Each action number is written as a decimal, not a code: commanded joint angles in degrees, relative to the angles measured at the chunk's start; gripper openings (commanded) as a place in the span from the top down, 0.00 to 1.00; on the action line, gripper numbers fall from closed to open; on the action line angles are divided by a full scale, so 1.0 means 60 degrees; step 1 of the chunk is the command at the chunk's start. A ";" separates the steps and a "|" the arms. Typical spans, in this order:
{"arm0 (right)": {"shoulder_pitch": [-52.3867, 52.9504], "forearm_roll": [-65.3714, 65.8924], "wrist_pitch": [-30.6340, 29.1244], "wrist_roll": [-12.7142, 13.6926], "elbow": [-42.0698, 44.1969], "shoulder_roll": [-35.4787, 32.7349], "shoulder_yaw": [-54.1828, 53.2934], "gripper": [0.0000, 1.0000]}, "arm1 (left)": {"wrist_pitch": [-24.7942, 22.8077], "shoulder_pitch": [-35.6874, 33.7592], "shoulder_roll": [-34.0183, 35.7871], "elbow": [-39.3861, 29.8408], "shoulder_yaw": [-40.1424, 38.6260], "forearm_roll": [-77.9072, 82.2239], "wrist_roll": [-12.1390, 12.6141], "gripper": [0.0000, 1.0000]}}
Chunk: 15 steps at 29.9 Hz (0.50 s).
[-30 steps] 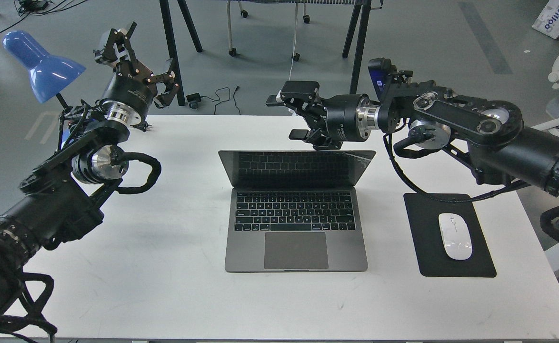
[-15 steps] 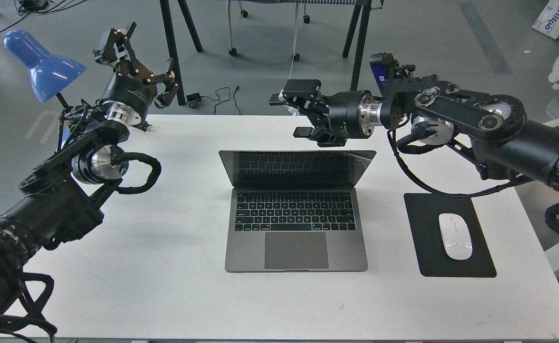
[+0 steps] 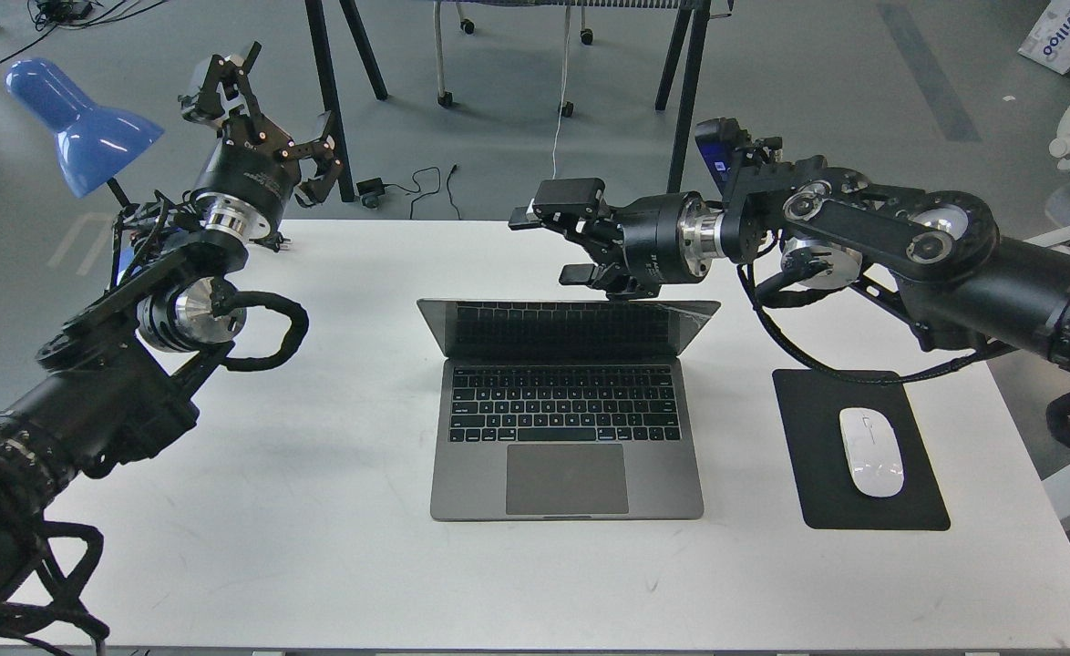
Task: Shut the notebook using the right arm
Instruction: 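Move the right gripper over the top edge of the laptop screen, then push the laptop screen down onto the keyboard with the right gripper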
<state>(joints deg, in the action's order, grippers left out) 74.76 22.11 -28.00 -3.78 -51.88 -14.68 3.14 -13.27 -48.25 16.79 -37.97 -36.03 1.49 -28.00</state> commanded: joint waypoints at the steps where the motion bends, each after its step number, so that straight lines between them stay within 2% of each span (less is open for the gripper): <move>1: -0.0096 0.0123 0.0000 0.0000 -0.0245 0.0029 0.0004 0.00 | 0.0000 0.0000 0.0000 0.0000 0.0000 0.0000 0.0000 0.00; 15: -0.0330 0.0680 0.0000 0.0014 -0.0773 0.0453 0.0574 0.00 | 0.0000 0.0000 0.0000 0.0000 0.0000 0.0000 0.0000 0.00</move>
<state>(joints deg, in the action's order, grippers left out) 73.02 25.70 -27.99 -3.70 -56.17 -13.06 4.97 -13.27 -48.25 16.79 -37.97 -36.03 1.49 -28.00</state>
